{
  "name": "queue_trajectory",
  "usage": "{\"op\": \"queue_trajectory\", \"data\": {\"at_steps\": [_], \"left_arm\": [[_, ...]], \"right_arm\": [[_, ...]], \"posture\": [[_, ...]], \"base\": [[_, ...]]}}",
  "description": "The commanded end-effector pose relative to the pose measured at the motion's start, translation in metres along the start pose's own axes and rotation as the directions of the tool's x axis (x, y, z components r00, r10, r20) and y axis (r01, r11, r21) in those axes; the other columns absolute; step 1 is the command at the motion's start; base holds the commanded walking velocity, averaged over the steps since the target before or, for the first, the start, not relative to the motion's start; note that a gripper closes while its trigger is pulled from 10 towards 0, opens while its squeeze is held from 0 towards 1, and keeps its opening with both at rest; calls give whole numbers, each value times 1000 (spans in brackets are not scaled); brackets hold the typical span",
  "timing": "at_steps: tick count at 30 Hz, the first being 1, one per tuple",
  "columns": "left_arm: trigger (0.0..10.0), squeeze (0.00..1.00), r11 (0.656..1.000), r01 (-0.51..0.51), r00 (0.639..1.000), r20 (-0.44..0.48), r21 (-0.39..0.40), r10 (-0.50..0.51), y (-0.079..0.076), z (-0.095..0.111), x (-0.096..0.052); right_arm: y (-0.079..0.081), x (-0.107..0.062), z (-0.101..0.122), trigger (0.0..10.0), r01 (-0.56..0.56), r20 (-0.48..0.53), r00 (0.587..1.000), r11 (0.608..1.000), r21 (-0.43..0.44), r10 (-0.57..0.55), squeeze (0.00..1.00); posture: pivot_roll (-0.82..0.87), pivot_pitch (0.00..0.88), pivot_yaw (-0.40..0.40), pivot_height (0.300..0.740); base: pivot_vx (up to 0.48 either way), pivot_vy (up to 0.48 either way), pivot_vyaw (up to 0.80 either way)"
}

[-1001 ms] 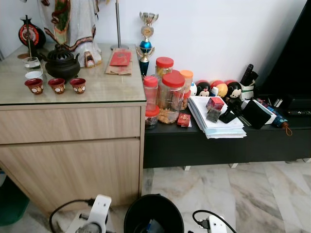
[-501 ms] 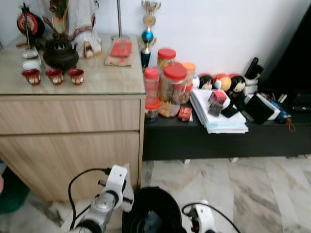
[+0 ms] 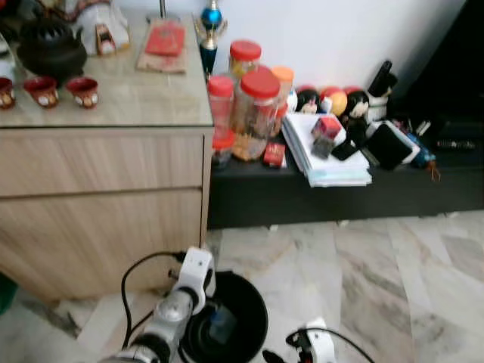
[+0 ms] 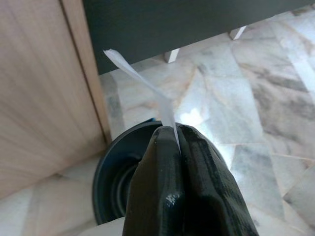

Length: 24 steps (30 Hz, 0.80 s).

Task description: Picking trash to rubbish bin

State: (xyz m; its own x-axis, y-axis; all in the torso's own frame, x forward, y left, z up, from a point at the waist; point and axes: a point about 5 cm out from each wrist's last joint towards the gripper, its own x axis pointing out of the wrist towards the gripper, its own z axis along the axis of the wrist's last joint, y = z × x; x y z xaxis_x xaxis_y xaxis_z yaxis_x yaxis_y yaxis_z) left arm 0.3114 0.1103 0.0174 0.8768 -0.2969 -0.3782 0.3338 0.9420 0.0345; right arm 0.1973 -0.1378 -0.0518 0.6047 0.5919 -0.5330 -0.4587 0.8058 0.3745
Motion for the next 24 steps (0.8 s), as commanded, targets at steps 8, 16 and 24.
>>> {"op": "queue_trajectory", "data": {"at_steps": [8, 16, 24], "left_arm": [[10000, 0, 997, 70, 997, -16, -18, -71, -18, 0, 4], [10000, 1000, 996, 78, 996, -47, -40, -80, -19, -11, -1], [10000, 1000, 995, 86, 995, -40, -42, -87, -16, -11, -1]], "right_arm": [[3, 1, 13, 10000, 9, 46, 999, 1000, 2, -9, 0], [15, 6, 32, 10000, -10, 110, 994, 1000, -4, 11, 0], [18, 8, 31, 10000, -10, 108, 994, 1000, 6, 10, 0]], "posture": [[-54, 244, -192, 740], [-50, 261, -190, 740], [-39, 262, -182, 740]], "base": [[0, 0, 0], [0, 0, 0], [0, 0, 0]]}}
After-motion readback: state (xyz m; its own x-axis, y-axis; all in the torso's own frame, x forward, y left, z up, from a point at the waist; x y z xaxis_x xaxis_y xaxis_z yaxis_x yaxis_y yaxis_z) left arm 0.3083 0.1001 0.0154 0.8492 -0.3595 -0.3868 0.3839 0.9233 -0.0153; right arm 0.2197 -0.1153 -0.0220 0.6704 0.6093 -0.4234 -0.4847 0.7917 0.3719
